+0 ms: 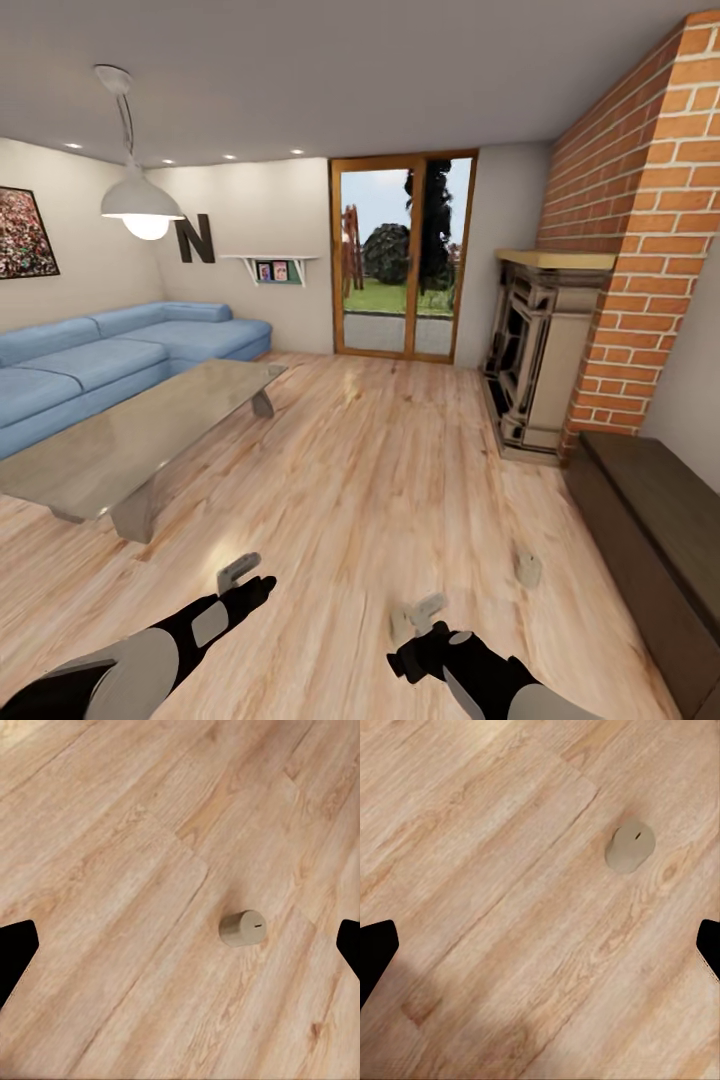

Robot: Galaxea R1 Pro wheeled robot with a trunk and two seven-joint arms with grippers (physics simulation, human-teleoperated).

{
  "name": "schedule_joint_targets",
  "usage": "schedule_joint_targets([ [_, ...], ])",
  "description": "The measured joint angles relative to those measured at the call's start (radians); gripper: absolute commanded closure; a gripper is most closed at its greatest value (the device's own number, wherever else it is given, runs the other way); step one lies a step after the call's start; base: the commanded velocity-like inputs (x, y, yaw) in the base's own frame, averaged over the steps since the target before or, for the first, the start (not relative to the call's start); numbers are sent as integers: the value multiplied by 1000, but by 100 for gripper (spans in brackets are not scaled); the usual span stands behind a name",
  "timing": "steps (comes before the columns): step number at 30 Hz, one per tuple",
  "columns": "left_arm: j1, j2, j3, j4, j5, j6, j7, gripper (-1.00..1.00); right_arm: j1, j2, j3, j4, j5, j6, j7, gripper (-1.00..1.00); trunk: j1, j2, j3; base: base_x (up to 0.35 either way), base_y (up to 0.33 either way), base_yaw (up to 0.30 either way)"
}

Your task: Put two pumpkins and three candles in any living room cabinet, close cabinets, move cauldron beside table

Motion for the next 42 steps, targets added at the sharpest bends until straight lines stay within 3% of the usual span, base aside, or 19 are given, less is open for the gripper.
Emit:
schedule_joint_targets([
  [11, 0, 0, 0, 0, 1, 0, 0, -100, 0, 1, 0, 0, 0, 0, 0, -100, 0, 0, 0, 294, 56, 263],
  [23, 0, -2, 0, 0, 1, 0, 1, -100, 0, 0, 0, 0, 0, 0, 0, -100, 1, 0, 0, 20, 1, 99],
  [42, 0, -5, 0, 1, 1, -1, 0, -100, 0, 2, 1, 0, 0, 1, 0, -100, 0, 0, 0, 32, -19, 254],
])
